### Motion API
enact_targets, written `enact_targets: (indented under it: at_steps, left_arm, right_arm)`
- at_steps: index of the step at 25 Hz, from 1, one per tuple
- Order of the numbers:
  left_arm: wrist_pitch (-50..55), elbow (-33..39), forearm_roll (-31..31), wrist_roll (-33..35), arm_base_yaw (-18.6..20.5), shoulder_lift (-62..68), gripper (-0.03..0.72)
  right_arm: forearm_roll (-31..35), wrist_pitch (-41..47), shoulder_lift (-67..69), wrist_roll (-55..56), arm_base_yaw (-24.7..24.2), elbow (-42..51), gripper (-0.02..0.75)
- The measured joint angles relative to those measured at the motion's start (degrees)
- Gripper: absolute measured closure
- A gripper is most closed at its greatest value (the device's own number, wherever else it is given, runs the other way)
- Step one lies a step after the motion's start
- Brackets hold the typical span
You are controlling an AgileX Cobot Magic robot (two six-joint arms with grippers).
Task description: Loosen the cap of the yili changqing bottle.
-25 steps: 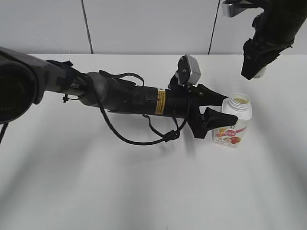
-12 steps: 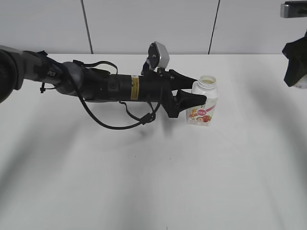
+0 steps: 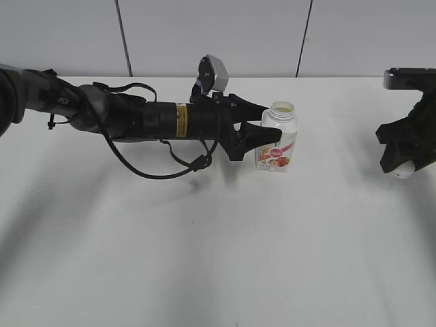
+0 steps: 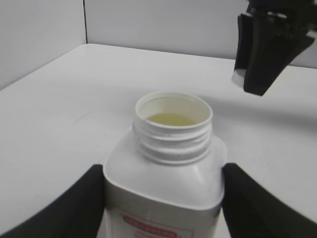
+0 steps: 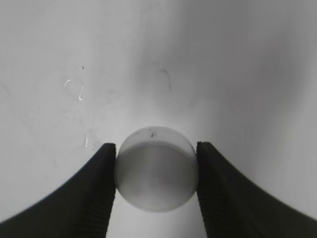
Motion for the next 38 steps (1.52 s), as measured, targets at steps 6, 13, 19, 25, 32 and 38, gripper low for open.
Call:
enact_targets:
  at_steps: [6, 13, 19, 25, 32, 38]
  left_arm:
    - [-0.22, 0.00, 0.00, 0.00, 0.00, 0.00, 0.251]
    - [-1.12, 0.00, 0.45, 0.19, 0.00, 0.00, 0.251]
    - [-1.59, 0.00, 0.97, 0.19, 0.00, 0.00, 0.251]
    - [-1.25, 0.00, 2.59, -2.34, 0.18, 0.00, 0.084]
    - [-2.02, 0.00, 13.03, -4.73, 3.15, -0.37, 0.059]
    - [-3.45, 0.00, 19.97, -9.06, 8.62, -4.45, 0.097]
  right_arm:
    - [0.59, -4.07, 5.97, 0.68, 0.00, 1.07, 0.348]
    - [1.96, -6.61, 7.14, 0.73, 0.00, 1.14, 0.349]
    - [2.11, -6.68, 7.14, 0.73, 0.00, 1.14, 0.228]
    - [2.15, -5.98, 7.14, 0.69, 0.00, 1.14, 0.162]
    - [2.17, -4.62, 5.45, 0.69, 0.00, 1.14, 0.160]
    - [2.17, -4.55, 1.79, 0.69, 0.00, 1.14, 0.160]
